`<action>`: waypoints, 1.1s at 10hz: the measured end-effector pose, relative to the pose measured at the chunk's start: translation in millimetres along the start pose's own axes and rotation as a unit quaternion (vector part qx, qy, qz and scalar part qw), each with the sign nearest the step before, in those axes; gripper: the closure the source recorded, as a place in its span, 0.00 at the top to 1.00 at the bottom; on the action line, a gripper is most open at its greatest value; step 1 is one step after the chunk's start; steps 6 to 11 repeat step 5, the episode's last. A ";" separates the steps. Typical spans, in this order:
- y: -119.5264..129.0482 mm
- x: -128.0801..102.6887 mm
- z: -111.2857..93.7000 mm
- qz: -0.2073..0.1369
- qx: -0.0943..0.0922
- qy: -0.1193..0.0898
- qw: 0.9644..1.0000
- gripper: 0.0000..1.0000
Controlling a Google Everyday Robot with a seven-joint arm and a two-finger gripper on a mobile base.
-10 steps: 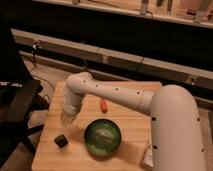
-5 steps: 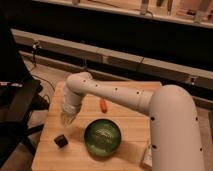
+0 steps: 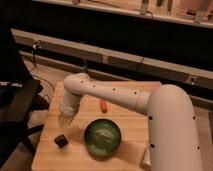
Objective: Knock the eraser over
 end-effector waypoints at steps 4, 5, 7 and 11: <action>11.2 -8.9 15.6 0.004 -0.013 -0.013 1.000 0.00; 19.6 -13.1 20.3 0.009 -0.016 -0.023 1.000 0.02; 19.6 -13.1 20.3 0.009 -0.016 -0.023 1.000 0.02; 19.6 -13.1 20.3 0.009 -0.016 -0.023 1.000 0.02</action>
